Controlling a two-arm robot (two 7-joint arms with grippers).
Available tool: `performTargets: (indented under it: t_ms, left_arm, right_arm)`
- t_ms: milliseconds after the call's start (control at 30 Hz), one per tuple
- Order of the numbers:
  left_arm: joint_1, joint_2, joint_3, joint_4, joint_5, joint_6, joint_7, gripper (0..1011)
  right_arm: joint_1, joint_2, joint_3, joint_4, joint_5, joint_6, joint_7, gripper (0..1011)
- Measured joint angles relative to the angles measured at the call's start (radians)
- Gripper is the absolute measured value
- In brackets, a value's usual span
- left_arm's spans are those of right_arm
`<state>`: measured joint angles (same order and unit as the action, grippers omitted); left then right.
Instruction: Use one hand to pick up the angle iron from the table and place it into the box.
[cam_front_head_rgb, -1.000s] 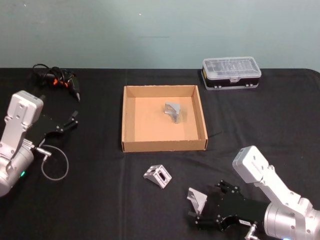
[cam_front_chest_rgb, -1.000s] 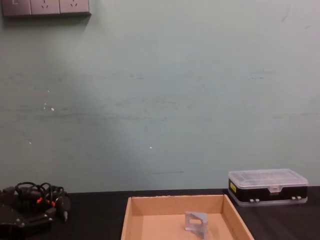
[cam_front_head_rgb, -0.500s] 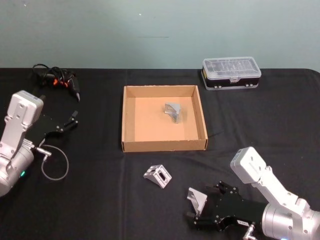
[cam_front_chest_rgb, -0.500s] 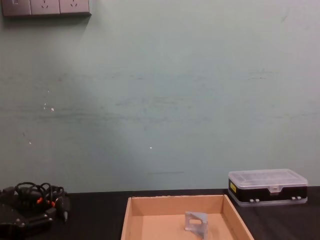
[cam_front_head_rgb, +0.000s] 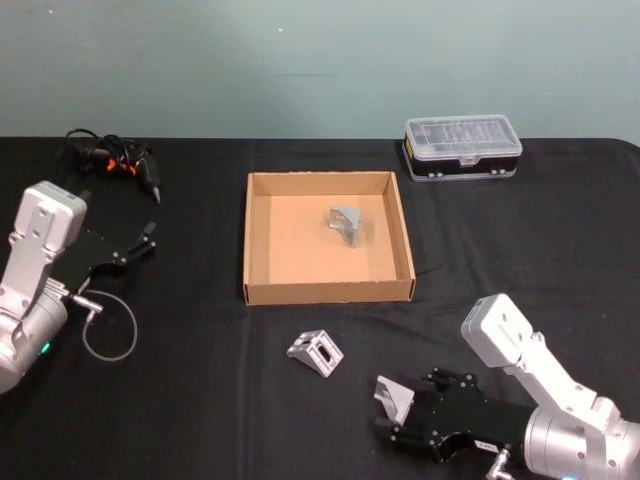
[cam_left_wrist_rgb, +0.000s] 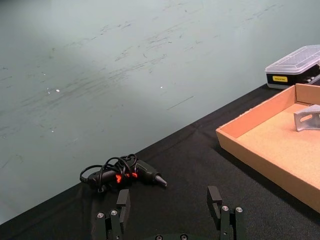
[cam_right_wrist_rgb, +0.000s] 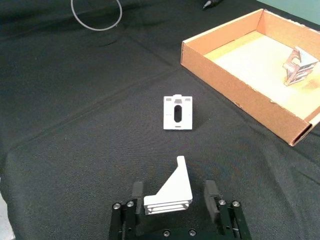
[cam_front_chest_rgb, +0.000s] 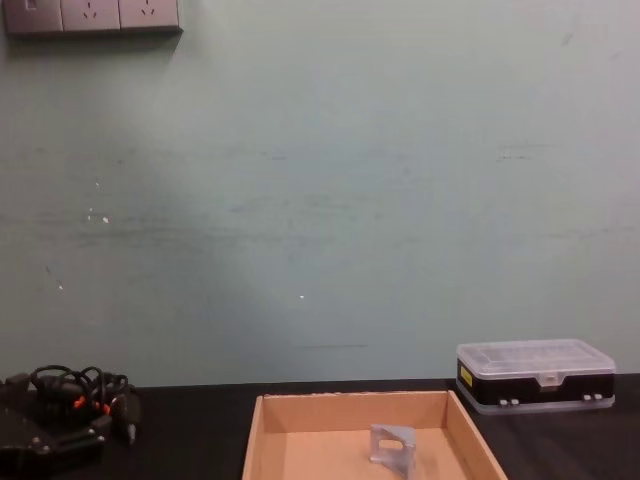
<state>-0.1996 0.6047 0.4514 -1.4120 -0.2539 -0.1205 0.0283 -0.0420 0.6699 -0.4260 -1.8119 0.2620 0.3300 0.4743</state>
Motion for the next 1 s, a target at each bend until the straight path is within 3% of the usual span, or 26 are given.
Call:
performTargets:
  t_ms: [300, 1000]
  left_arm:
    - [0.0, 0.0, 0.0, 0.0, 0.0, 0.0, 0.0, 1011]
    - [0.0, 0.0, 0.0, 0.0, 0.0, 0.0, 0.0, 1011]
  right_arm:
    - [0.0, 0.001, 0.001, -0.001, 0.0, 0.0, 0.0, 530]
    - [-0.003, -0.003, 0.008, -0.012, -0.001, -0.014, -0.004, 530]
